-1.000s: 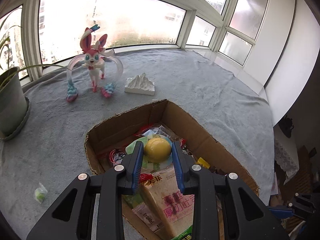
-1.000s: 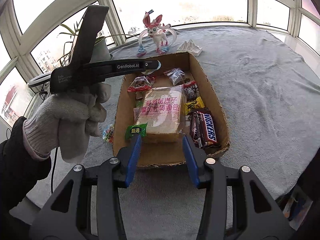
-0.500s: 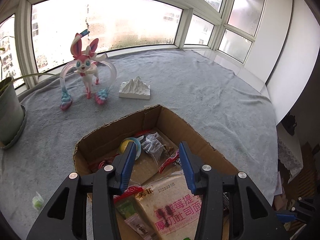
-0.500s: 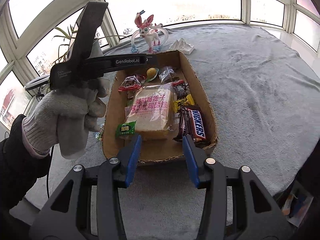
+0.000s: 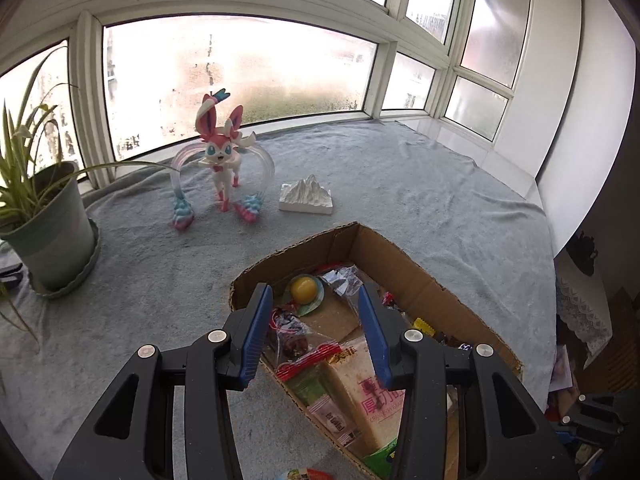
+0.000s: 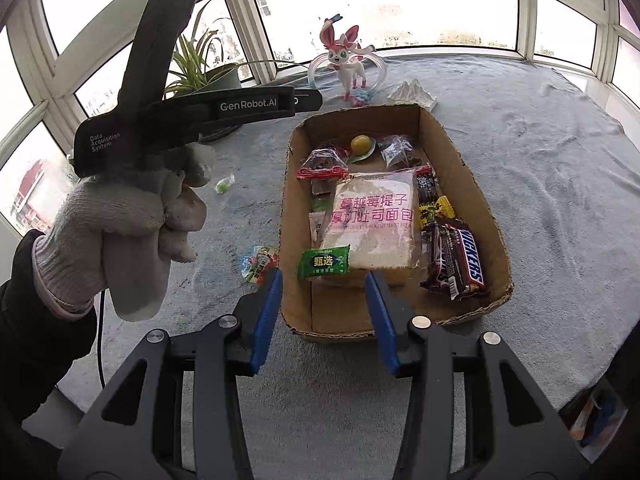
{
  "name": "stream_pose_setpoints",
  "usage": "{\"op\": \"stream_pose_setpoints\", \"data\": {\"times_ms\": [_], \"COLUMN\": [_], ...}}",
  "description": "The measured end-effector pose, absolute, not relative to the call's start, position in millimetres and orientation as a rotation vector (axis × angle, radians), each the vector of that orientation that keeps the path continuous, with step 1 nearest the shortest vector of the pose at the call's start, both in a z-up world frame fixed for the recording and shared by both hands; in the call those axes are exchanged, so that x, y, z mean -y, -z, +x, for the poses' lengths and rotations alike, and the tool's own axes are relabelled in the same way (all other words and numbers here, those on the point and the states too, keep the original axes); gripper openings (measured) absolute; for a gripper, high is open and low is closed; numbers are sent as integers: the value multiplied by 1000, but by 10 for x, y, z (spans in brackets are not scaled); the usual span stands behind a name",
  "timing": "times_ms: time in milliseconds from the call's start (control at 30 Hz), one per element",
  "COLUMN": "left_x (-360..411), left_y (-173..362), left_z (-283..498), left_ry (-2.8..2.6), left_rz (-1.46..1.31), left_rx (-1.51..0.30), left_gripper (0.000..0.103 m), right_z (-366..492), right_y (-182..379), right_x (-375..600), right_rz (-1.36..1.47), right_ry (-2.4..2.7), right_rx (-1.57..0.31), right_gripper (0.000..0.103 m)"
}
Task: Organize snacks
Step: 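Lower the yellow ball candy into the box and open the left gripper while the right moves back, then grasp the green bagged candy with the left gripper while the right grasps the red-blue egg candy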
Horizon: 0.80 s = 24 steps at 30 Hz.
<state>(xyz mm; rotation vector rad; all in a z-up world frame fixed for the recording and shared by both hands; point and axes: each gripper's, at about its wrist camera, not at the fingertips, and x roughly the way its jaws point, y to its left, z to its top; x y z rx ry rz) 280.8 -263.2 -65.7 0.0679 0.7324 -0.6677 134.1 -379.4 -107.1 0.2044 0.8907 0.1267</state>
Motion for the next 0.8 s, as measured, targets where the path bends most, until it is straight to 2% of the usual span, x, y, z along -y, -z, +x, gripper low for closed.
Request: {"op": "stream_pose_setpoints", "data": {"times_ms": [267,600,700,800], "left_x": [1849,1141,1077,1089], "left_y": [694,1093,1251,1379], "left_z": [2918,3121,3164,3190], "left_ry": [582,512,515,538], "left_rz": [-13,-72,-62,-37], "left_rx": [-754,-857,-890,-912], "left_gripper": [43,43,53,53], "right_z": [1389,1578,1651,1720], "right_y": [1150,1585,1749,1859], "right_x": [3310,2762,2702,2669], "right_rz": [226,264,292,305], "right_ry": [-200,-158,-105,-42], "right_rx": [-899,-996,-1027,-1036], "right_gripper": [45,45,45,45]}}
